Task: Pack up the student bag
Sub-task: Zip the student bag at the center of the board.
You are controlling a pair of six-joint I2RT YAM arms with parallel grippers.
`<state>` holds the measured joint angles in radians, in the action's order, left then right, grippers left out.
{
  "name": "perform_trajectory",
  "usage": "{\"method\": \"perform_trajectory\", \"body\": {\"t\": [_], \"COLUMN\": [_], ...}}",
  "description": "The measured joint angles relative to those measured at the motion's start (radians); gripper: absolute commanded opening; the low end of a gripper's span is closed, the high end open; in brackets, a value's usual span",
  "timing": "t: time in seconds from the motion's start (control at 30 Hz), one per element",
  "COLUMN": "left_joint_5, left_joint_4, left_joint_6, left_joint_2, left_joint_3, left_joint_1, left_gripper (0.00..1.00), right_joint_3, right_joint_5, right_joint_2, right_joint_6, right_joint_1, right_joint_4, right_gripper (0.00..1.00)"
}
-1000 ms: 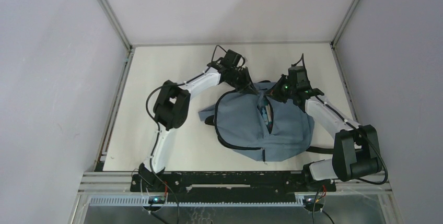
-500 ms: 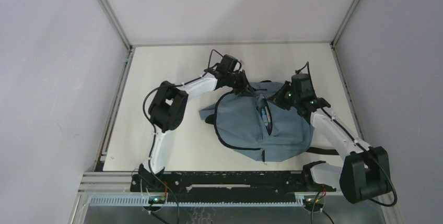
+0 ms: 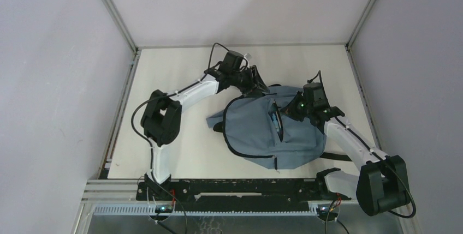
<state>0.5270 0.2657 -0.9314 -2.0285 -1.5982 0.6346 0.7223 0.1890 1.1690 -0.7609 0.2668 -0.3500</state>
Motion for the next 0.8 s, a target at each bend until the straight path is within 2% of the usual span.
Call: {"method": "perform_trajectory", "body": {"t": [0.2,0.53,0.57,0.7,0.8], "left_joint_5": [-0.056,-0.076,-0.077,-0.080,-0.079], "left_joint_4": [0.143,0.282,0.288,0.313,0.320], "left_joint_6": [0.098,0.171,0.173,0.177,0.176], "left_joint_2": [0.018,-0.104,-0.116,-0.158,-0.174], "left_joint_3": [-0.058,-0.235,-0.244,-0.270,-0.272], "left_joint_1": [0.039,0.090,0.090,0.088,0.085], "left_gripper": [0.56,0.59,0.58,0.56,0.52], "right_joint_3": [0.000,0.000,0.000,0.000,0.000], "right_joint_5": [-0.001,-0.016,-0.016,-0.015,-0.015], "right_joint_2": [0.000,-0.023,-0.023,-0.024,-0.024], "right_joint_6": [0.000,0.000,0.000,-0.002,-0.005], "right_joint_1": [0.010,0.010,0.010,0.010,0.010], "right_joint_4": [0.002,-0.007,-0.007,-0.010,-0.010], "right_gripper": [0.00,0.00,0.01,0.20,0.28]}}
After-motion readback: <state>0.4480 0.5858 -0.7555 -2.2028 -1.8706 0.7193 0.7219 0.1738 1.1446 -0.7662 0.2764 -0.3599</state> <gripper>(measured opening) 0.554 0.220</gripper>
